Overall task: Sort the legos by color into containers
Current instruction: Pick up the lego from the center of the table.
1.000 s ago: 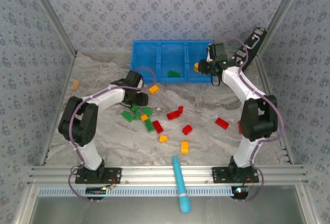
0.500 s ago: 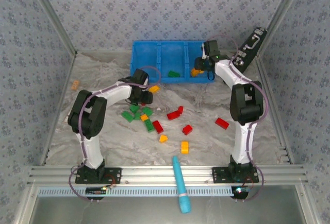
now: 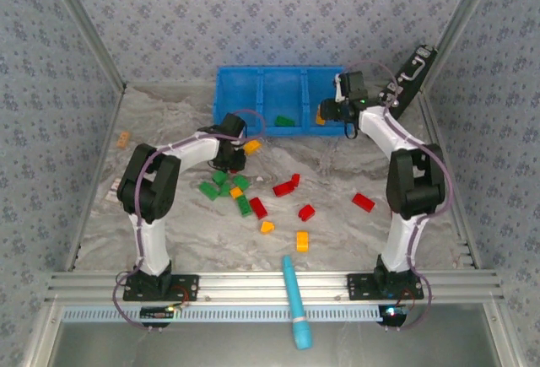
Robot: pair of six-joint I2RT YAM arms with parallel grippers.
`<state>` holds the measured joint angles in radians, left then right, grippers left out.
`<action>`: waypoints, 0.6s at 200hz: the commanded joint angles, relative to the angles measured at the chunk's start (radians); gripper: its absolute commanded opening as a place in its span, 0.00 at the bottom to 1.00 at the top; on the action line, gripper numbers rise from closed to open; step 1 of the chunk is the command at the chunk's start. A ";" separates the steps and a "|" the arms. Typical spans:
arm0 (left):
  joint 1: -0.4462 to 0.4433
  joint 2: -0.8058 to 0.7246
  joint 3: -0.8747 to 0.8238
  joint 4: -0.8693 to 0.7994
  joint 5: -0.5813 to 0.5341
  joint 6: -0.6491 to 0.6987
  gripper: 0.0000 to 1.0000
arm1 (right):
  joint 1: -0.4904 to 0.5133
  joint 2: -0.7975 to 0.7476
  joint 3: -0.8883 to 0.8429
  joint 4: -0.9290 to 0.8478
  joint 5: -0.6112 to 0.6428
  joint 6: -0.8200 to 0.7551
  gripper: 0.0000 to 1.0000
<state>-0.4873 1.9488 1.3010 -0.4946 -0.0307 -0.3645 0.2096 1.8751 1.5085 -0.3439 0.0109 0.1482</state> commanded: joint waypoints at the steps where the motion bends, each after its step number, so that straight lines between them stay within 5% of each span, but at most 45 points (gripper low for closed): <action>1: -0.008 -0.019 0.014 -0.039 -0.003 0.007 0.16 | 0.005 -0.106 -0.075 0.027 -0.009 0.005 0.62; 67: 0.014 -0.168 0.132 -0.066 -0.090 0.087 0.13 | 0.051 -0.261 -0.303 0.036 -0.066 0.084 0.64; 120: 0.053 -0.110 0.285 0.048 -0.138 0.135 0.14 | 0.125 -0.376 -0.514 0.016 -0.059 0.156 0.64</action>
<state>-0.4610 1.8122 1.5238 -0.5018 -0.1322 -0.2665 0.3092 1.5791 1.0607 -0.3107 -0.0414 0.2466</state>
